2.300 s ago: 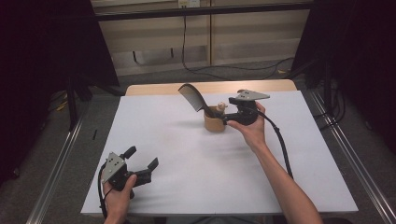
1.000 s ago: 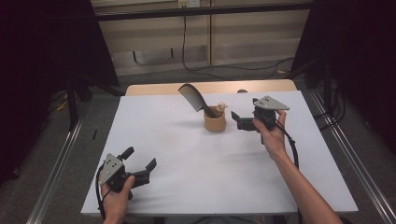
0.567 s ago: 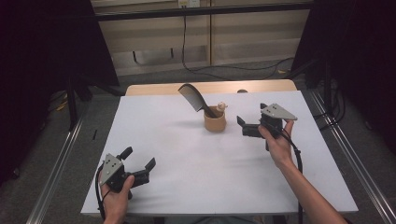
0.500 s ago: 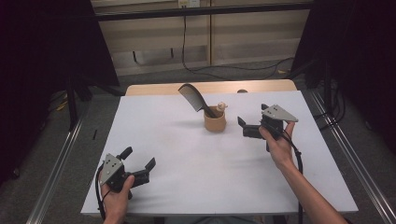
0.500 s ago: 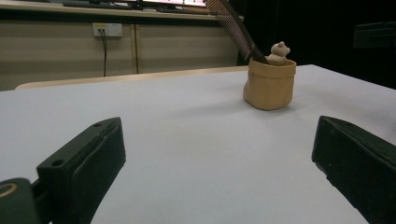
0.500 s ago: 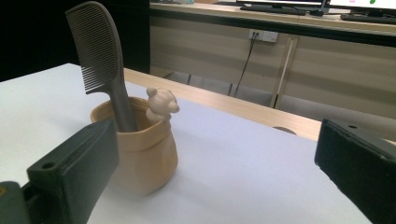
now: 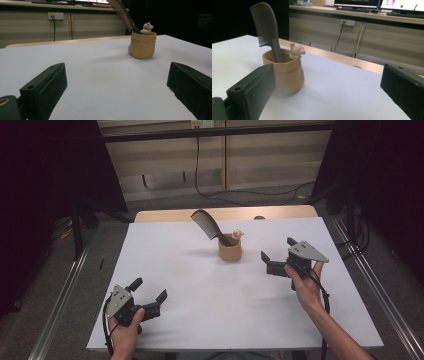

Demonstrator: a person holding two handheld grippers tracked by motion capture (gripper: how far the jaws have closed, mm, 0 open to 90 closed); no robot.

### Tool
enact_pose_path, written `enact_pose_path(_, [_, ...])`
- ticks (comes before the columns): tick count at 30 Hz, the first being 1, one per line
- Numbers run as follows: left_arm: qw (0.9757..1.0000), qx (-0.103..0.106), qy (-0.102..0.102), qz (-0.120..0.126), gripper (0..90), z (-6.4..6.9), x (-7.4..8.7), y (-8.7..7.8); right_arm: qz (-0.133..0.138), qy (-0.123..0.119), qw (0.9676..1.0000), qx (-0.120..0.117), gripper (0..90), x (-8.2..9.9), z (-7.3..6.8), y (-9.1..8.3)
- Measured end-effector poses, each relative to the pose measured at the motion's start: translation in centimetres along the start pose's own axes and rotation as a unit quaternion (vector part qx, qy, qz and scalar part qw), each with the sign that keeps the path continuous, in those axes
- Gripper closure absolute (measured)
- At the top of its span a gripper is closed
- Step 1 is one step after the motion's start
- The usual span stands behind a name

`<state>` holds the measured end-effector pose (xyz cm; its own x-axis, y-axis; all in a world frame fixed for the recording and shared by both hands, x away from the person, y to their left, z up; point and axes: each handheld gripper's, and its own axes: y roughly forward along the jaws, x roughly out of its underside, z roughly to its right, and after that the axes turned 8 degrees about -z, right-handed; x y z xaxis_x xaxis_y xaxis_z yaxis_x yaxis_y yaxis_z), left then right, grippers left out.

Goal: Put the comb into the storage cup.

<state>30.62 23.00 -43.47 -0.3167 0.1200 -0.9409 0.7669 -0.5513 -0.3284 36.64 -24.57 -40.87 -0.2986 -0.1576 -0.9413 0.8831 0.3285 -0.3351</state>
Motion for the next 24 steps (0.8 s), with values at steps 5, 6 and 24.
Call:
enact_pose_path(5, [1.0, 0.002, -0.002, 0.0, 3.0, 0.1, 0.0, 0.0, 0.005, 0.006, 1.0, 0.001, 0.0, 0.5, 0.3, -1.2])
enact_pose_path(6, [1.0, 0.002, 0.0, -0.001, 3.0, 0.1, 0.0, 0.0, 0.005, 0.007, 1.0, 0.002, 0.0, 0.6, 0.4, -1.4])
enact_pose_path(24, [0.9999, -0.004, -0.011, 0.008, 3.1, 0.3, -0.1, -0.2, 0.027, 0.01, 0.9994, 0.019, 0.0, 2.0, 0.8, -4.4])
